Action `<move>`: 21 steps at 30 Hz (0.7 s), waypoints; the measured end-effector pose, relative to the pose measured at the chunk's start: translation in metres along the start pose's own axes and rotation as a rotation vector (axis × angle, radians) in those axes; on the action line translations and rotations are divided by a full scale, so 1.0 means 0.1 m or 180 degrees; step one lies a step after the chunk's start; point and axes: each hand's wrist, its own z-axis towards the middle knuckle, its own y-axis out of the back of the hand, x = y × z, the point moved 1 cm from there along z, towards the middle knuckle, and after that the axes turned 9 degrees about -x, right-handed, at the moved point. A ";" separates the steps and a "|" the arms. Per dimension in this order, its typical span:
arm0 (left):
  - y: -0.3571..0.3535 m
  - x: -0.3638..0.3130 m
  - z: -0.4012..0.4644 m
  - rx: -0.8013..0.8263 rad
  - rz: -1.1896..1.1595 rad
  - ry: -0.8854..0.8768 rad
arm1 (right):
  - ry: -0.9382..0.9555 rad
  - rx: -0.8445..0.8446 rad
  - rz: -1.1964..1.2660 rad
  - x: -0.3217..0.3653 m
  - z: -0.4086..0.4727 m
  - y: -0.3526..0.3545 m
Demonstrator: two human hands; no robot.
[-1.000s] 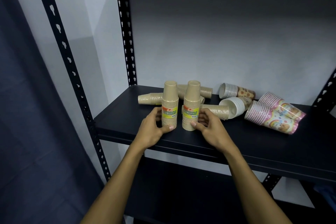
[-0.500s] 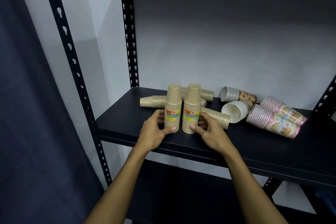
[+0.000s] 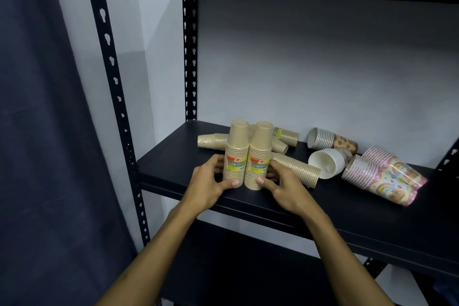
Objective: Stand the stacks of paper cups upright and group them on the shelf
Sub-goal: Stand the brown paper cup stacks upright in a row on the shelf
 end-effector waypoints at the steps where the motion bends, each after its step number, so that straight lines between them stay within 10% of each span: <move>1: 0.05 0.02 -0.01 -0.0008 0.0026 0.0008 | 0.0032 0.0039 -0.0023 0.01 0.02 -0.04; 21: 1.07 0.53 0.16 -0.0685 0.0728 0.0283 | 0.0280 0.0296 0.0040 0.54 0.71 -1.37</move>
